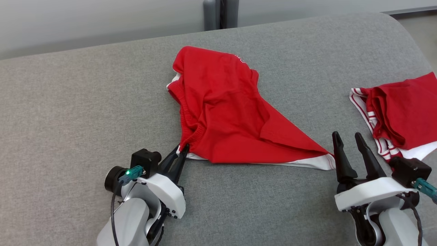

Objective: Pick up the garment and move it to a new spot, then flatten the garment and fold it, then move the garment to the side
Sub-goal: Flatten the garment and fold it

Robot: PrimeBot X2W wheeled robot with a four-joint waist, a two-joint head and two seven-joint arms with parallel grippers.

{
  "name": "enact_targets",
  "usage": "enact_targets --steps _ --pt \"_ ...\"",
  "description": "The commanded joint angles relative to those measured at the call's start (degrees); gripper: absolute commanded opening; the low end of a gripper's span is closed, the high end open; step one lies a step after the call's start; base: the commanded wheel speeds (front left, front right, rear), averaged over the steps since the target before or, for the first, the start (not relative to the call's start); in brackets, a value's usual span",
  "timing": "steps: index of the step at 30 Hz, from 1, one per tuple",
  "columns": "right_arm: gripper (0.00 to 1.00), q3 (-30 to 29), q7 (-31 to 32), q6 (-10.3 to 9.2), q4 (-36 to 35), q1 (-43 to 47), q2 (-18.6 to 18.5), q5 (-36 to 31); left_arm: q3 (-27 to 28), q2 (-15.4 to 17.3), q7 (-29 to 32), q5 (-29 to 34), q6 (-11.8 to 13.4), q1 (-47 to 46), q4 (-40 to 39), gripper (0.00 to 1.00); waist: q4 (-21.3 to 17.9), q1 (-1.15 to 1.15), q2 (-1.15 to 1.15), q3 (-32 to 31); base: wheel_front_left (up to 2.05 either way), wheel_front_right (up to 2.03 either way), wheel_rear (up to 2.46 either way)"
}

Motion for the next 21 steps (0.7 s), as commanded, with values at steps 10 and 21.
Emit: enact_targets --steps 10,21 --pt "1.00 1.20 -0.28 0.00 11.97 0.18 0.42 6.18 1.79 0.12 -0.07 -5.53 -0.06 4.10 -5.93 0.00 2.66 0.00 0.00 -2.53 0.00 0.00 0.00" --pt "1.00 8.11 -0.19 0.00 19.34 -1.13 -1.17 11.67 1.65 -0.10 -0.07 -5.65 -0.07 5.97 -7.70 0.00 3.93 0.00 0.00 -3.38 0.00 0.00 0.00"
